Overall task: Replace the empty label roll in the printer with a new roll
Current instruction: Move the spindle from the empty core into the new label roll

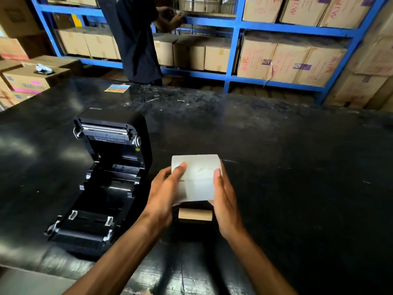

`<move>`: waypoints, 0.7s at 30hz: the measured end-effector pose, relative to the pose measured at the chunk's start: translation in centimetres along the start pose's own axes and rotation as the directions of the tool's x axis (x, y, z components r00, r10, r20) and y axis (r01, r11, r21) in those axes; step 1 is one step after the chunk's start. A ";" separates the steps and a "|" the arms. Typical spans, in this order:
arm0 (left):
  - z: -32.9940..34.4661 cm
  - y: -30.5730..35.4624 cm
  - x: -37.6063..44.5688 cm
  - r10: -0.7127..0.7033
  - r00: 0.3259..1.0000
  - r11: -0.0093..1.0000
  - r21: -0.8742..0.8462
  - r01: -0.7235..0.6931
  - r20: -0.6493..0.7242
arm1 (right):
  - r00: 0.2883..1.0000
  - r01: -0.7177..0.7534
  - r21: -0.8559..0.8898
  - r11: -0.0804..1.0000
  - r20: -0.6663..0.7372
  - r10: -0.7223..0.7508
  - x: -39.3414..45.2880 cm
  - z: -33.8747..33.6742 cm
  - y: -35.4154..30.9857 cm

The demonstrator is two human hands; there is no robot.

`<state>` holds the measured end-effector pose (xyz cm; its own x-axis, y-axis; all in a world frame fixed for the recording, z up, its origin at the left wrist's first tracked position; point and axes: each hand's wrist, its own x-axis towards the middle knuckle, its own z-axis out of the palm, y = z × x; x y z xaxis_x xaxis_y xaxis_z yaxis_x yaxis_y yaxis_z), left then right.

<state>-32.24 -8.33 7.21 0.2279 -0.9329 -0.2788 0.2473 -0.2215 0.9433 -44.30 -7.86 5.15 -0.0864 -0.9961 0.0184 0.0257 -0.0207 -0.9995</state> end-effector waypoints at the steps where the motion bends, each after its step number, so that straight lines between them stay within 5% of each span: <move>1: 0.5 0.1 0.1 0.042 0.999 0.997 0.059 -0.042 0.003 | 0.997 -0.041 0.046 0.998 -0.063 0.044 0.4 -0.1 0.1; 4: 1.9 0.8 0.4 0.123 0.989 0.963 0.232 -0.138 0.077 | 0.960 -0.144 0.209 0.967 -0.207 0.188 1.7 -0.9 -0.2; 7: 2.0 1.8 2.2 0.042 0.981 0.936 0.336 -0.106 0.191 | 0.932 -0.218 0.381 0.899 -0.191 0.307 3.3 -2.7 -0.4; 10: 0.4 0.5 5.8 0.044 0.992 0.905 0.415 -0.090 0.121 | 0.922 -0.258 0.410 0.875 -0.166 0.350 4.5 -4.8 -0.3; 13: -2.5 -4.3 9.5 0.039 0.987 0.557 0.817 -0.151 0.156 | 0.910 -0.284 0.440 0.852 -0.157 0.384 5.0 -6.0 0.2; 17: -4.7 -8.1 11.0 -0.184 0.931 0.173 0.942 -0.286 0.317 | 0.903 -0.286 0.473 0.833 -0.157 0.400 5.1 -6.8 0.9; 21: -5.0 -9.0 11.7 -0.130 0.919 0.025 0.928 -0.371 0.371 | 0.889 -0.319 0.483 0.815 -0.146 0.434 4.8 -6.6 1.8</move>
<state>-27.14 -15.84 -5.47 -0.1725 -0.9342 -0.3122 -0.9525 0.0775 0.2945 -51.23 -12.13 3.26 -0.2110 -0.8818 -0.4218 0.5299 0.2594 -0.8074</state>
